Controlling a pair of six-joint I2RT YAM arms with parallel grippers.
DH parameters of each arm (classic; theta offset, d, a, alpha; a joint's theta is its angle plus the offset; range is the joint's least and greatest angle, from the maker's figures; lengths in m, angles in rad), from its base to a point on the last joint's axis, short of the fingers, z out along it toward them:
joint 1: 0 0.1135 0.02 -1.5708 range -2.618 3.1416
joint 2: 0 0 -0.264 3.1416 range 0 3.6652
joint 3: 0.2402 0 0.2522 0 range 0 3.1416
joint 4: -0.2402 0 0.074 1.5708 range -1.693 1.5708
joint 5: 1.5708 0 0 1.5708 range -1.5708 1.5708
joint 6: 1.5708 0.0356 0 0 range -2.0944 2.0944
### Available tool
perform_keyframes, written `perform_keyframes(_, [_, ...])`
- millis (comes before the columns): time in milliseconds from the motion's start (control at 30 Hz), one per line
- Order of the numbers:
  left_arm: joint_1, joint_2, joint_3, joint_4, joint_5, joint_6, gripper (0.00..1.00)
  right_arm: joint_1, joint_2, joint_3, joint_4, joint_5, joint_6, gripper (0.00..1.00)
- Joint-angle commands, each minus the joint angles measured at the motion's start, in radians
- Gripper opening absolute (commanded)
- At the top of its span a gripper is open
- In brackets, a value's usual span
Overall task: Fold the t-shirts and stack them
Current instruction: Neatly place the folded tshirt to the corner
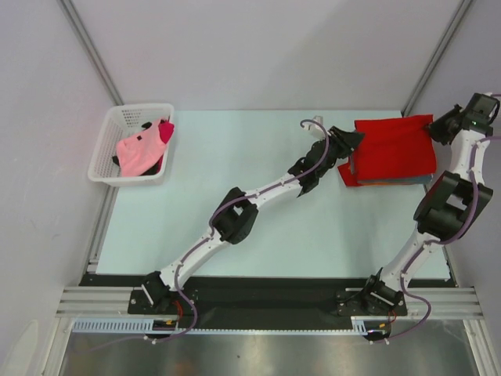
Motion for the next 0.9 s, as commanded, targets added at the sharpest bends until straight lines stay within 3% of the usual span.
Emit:
perform_keyframes(0, [0.023, 0.063, 0.104, 0.098, -0.098, -0.035, 0.48, -0.010, 0.131, 0.158, 0.031, -0.002, -0.014, 0.20])
perform_keyframes(33, [0.035, 0.064, 0.103, 0.101, -0.101, -0.015, 0.67, -0.009, 0.156, 0.193, 0.019, -0.002, -0.006, 0.45])
perform_keyframes(67, [0.044, 0.059, 0.103, 0.100, -0.086, 0.010, 0.74, -0.006, 0.180, 0.209, 0.016, 0.008, -0.009, 0.76])
perform_keyframes(167, [0.078, -0.036, 0.011, 0.141, -0.034, 0.108, 0.80, 0.008, 0.184, 0.254, 0.005, 0.111, -0.050, 0.86])
perform_keyframes(333, [0.130, -0.258, -0.184, 0.134, 0.037, 0.290, 0.83, 0.043, 0.098, 0.296, -0.032, 0.206, -0.096, 0.82])
perform_keyframes(433, [0.142, -0.349, -0.294, 0.101, 0.060, 0.341, 0.83, 0.059, -0.010, 0.189, 0.024, 0.170, -0.063, 0.78])
perform_keyframes(500, [0.145, -0.442, -0.418, 0.104, 0.069, 0.360, 0.84, 0.059, -0.089, 0.014, 0.110, 0.095, -0.003, 0.74])
perform_keyframes(600, [0.161, -0.573, -0.610, 0.123, 0.106, 0.358, 0.83, 0.069, -0.238, -0.244, 0.386, -0.031, 0.083, 0.64])
perform_keyframes(733, [0.196, -0.740, -0.830, 0.109, 0.152, 0.355, 0.84, 0.109, -0.348, -0.464, 0.616, -0.156, 0.227, 0.46])
perform_keyframes(867, [0.213, -0.922, -1.047, 0.089, 0.114, 0.376, 0.89, 0.189, -0.417, -0.618, 0.724, -0.174, 0.301, 0.29])
